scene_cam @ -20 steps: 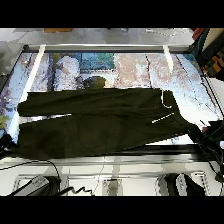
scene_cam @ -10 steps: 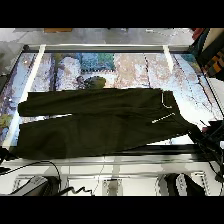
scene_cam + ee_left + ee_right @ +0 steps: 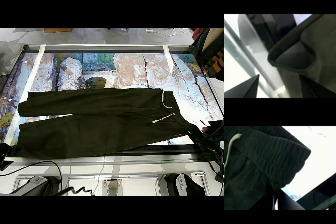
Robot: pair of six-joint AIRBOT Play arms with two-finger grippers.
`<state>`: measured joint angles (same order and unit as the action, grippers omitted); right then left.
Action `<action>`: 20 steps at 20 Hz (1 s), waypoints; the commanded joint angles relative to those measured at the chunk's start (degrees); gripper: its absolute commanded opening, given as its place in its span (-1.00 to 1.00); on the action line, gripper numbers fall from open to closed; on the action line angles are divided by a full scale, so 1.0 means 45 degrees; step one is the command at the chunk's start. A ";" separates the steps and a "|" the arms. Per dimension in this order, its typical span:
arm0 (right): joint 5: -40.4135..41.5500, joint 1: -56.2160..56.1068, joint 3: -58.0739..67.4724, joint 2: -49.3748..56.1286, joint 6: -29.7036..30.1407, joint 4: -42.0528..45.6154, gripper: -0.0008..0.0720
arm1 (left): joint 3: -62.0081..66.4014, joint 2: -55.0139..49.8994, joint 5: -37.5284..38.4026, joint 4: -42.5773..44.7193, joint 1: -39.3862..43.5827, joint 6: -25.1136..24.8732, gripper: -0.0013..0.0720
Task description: Fold the clothes and pants, and hang the long-sleeved shirts on hangers.
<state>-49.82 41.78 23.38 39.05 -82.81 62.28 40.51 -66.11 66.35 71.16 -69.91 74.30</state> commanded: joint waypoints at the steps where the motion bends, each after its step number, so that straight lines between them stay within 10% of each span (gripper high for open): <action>1: 0.0000 -0.0010 0.0015 -0.0010 -0.0005 0.0219 -0.89 | -0.0267 -0.0219 -0.0359 -0.0359 -0.0015 -0.0044 0.65; 3: 0.0000 -0.0010 0.0015 -0.0010 -0.0005 0.0214 -0.89 | -0.0617 -0.0408 -0.0325 -0.0087 -0.0015 -0.0049 0.53; 9: -0.0044 -0.0010 0.0015 -0.0015 -0.0010 0.0204 -0.89 | -0.0835 -0.0675 -0.0714 -0.0413 -0.0015 -0.1025 -0.92; 15: -0.1287 -0.0010 0.0554 -0.0131 0.0000 0.0704 -0.89 | 0.0335 -0.0403 0.1496 -0.3633 -0.0015 -0.4940 -0.92; 20: -0.4075 -0.0005 0.1132 -0.1360 -0.0015 0.2856 -0.89 | 0.1564 0.0160 0.3842 -0.4114 -0.0019 -0.5100 -0.93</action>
<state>-60.84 41.78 27.27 35.92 -82.81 69.28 44.93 -66.65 76.66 55.00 -69.91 53.78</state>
